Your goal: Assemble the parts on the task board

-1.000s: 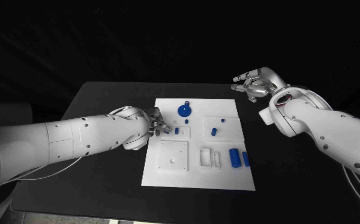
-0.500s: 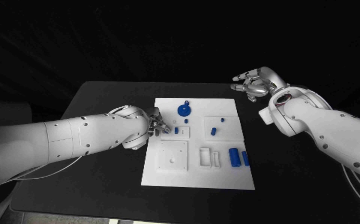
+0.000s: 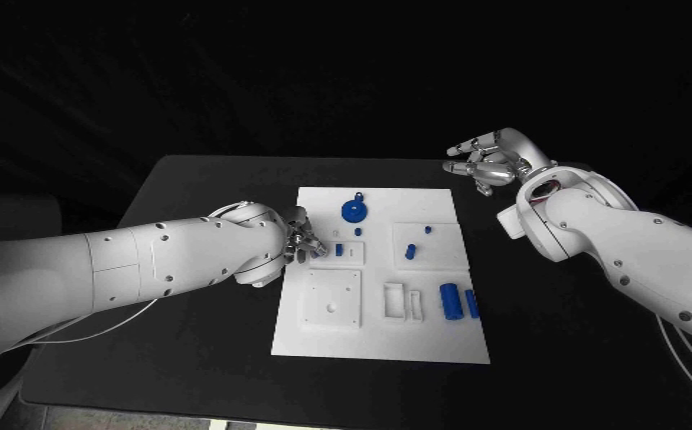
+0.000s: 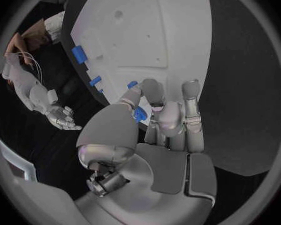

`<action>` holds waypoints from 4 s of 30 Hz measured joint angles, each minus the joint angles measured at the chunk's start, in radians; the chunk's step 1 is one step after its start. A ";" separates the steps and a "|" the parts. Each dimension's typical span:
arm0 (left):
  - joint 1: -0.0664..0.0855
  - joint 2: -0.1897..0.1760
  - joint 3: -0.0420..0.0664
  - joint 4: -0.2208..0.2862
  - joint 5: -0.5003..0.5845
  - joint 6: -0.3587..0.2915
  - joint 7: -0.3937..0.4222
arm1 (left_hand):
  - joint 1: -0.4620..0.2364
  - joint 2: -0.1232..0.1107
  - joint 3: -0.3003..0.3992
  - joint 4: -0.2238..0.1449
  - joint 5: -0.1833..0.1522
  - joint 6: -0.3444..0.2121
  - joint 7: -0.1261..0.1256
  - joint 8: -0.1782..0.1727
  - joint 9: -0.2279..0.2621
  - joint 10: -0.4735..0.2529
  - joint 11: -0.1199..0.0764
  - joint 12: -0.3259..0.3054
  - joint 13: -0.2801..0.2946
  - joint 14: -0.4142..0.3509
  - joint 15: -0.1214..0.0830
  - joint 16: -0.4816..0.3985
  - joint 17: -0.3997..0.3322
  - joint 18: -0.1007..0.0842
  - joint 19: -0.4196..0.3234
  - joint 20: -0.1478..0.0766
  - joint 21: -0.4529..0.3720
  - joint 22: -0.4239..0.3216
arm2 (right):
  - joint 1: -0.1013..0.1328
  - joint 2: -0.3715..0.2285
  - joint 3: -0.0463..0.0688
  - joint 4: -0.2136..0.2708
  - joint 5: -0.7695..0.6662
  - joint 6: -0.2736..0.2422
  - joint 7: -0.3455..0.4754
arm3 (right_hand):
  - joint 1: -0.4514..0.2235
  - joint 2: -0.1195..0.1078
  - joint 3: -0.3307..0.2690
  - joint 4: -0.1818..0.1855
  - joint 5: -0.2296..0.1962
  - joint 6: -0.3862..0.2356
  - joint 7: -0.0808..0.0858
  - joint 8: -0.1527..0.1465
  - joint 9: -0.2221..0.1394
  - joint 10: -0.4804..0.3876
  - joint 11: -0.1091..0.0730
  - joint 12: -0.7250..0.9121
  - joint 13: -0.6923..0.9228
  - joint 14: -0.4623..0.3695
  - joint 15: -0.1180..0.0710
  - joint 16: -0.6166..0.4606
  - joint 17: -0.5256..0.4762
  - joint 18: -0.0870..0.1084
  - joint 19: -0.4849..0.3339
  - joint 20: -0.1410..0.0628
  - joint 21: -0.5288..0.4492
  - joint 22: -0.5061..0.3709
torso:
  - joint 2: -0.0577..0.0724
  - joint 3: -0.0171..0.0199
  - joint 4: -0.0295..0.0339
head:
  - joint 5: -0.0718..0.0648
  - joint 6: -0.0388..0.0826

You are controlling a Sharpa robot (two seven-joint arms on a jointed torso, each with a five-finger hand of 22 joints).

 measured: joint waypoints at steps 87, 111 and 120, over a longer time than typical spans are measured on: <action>0.083 0.113 0.008 -0.176 0.112 0.380 -0.041 | 0.046 0.085 -0.097 0.017 -0.318 -0.023 -0.035 -0.029 0.039 -0.007 -0.003 -0.085 0.097 -0.029 0.003 -0.039 -0.047 -0.010 -0.011 -0.018 -0.044 0.000 | -0.015 0.019 0.000 -0.013 0.000 0.011 0.000 | 0.000 0.000 0.003 0.003 0.003 0.000 0.000 0.000 0.000 0.000 0.000 0.000 0.000 0.000 0.000 0.000 -0.001 0.000 0.000 0.000 -0.004 0.000 | 0.000 0.0003 0.0002 | 0.002 0.000; 0.100 0.194 0.008 -0.303 0.109 0.522 -0.056 | 0.059 0.083 -0.089 0.009 -0.338 -0.023 -0.035 -0.045 0.040 -0.009 -0.002 -0.096 0.106 -0.054 0.007 -0.039 -0.058 -0.009 -0.018 -0.018 -0.052 0.000 | -0.015 0.028 0.000 -0.019 0.000 0.014 -0.001 | 0.000 0.000 0.003 0.003 0.003 0.000 0.000 0.000 0.000 0.000 0.000 0.000 0.000 0.000 0.000 0.000 -0.001 0.000 0.000 0.000 -0.004 0.000 | 0.000 0.0003 -0.0002 | 0.004 0.000; 0.108 0.216 0.008 -0.347 0.124 0.574 -0.057 | 0.066 0.081 -0.091 0.002 -0.330 -0.023 -0.035 -0.051 0.040 -0.009 -0.002 -0.099 0.107 -0.054 0.007 -0.039 -0.058 -0.009 -0.025 -0.018 -0.052 0.000 | -0.016 0.031 0.000 -0.022 0.000 0.015 -0.002 | 0.000 0.000 0.003 0.003 0.003 0.000 0.000 0.000 0.000 0.000 0.000 0.000 0.000 0.000 0.000 0.000 -0.001 0.000 0.000 0.000 -0.004 0.000 | 0.001 -0.0004 -0.0007 | 0.004 -0.004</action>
